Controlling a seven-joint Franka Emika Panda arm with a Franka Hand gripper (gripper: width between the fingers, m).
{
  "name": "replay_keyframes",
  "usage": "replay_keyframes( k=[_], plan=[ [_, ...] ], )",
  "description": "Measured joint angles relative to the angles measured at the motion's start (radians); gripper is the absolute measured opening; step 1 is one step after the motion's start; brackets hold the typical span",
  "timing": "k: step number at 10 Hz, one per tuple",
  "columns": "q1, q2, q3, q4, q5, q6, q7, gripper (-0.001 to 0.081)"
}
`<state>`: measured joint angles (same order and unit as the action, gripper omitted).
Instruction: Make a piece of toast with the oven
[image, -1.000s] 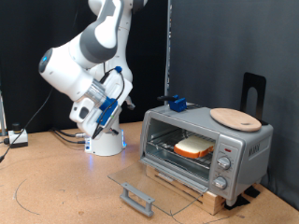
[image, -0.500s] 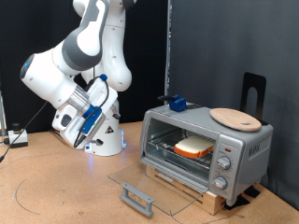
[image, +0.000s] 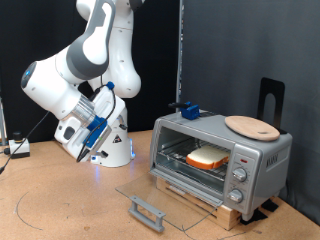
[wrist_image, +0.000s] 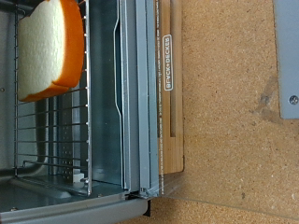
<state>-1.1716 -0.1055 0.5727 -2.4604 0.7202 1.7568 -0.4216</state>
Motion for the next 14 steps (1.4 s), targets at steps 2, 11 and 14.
replay_keyframes(
  k=[2, 11, 14],
  plan=[
    [0.000, 0.004, 0.003, -0.001, -0.027, 0.001, -0.003, 0.0808],
    [-0.001, 0.273, -0.023, 0.052, -0.130, 0.144, 0.043, 0.0808],
    [0.002, 0.349, -0.025, 0.062, -0.200, 0.186, 0.072, 0.0808]
  ],
)
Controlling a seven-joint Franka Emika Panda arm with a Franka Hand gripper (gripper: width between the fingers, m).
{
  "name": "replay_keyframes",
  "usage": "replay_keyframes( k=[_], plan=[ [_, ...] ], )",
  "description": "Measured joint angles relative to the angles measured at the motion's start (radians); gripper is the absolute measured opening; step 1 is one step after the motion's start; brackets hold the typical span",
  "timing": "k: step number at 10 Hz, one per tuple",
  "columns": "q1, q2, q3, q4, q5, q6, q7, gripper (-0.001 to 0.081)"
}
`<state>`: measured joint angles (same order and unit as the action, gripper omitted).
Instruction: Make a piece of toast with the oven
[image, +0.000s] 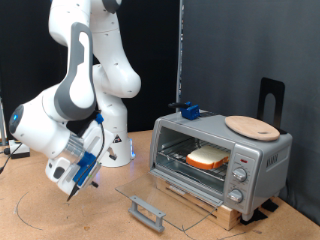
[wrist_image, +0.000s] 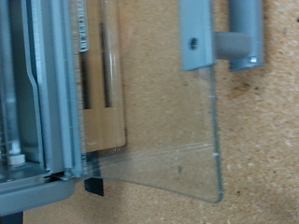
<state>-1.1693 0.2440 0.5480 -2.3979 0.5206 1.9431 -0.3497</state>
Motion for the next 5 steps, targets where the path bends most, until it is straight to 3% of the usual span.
replay_keyframes(
  k=[5],
  plan=[
    [0.014, 0.146, -0.001, 0.026, -0.065, 0.065, 0.022, 0.0808]
  ],
)
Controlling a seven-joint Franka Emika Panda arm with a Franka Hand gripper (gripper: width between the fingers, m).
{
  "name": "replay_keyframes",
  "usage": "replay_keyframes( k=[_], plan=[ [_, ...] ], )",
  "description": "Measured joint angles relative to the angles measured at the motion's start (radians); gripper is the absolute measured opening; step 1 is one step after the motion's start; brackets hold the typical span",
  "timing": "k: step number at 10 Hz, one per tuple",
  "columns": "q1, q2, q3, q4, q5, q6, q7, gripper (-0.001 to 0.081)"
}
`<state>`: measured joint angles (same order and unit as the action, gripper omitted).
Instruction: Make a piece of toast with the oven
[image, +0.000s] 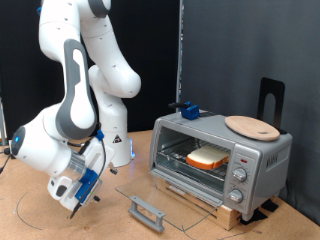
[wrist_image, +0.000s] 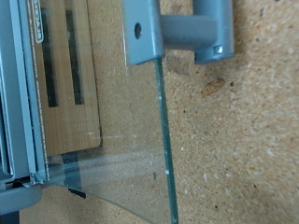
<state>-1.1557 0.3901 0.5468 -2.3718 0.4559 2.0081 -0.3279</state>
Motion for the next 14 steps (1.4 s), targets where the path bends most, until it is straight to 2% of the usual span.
replay_keyframes(
  k=[2, 6, 8, 9, 12, 14],
  plan=[
    [0.024, 0.034, 0.003, -0.011, -0.003, 0.008, 0.000, 0.0808],
    [0.081, 0.060, 0.025, -0.081, 0.008, 0.091, 0.003, 0.0808],
    [0.086, 0.058, 0.043, -0.104, 0.022, 0.081, 0.002, 0.0808],
    [0.083, 0.051, 0.050, -0.105, 0.030, 0.030, 0.002, 0.0808],
    [0.031, -0.009, 0.067, -0.078, 0.059, -0.201, -0.041, 0.0808],
    [0.010, -0.055, 0.072, -0.065, 0.073, -0.336, -0.047, 0.0808]
  ],
)
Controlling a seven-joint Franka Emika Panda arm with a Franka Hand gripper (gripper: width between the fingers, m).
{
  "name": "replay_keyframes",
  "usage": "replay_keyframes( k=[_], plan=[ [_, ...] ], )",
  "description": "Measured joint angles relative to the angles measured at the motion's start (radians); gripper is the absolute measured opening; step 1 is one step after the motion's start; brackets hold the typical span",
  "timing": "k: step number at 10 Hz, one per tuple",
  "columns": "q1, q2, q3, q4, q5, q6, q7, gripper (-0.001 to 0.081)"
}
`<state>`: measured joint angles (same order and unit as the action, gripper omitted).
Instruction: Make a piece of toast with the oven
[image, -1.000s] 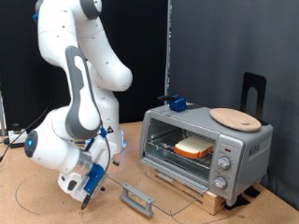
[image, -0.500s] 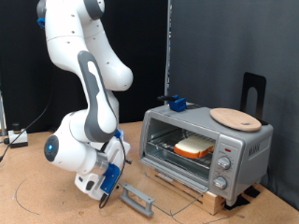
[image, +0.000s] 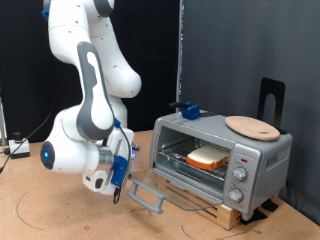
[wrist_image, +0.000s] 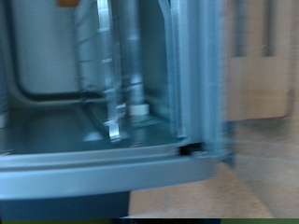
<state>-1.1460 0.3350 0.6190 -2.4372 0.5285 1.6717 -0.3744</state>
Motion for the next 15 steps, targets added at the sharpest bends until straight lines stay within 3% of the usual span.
replay_keyframes(
  k=[4, 9, 12, 15],
  plan=[
    [-0.003, -0.128, 0.046, -0.030, 0.043, -0.113, -0.032, 0.0808],
    [0.008, -0.287, 0.113, -0.097, 0.104, -0.241, -0.143, 0.0808],
    [0.047, -0.411, 0.155, -0.155, 0.200, -0.272, -0.168, 0.0808],
    [0.084, -0.535, 0.168, -0.207, 0.267, -0.294, -0.127, 0.0808]
  ],
)
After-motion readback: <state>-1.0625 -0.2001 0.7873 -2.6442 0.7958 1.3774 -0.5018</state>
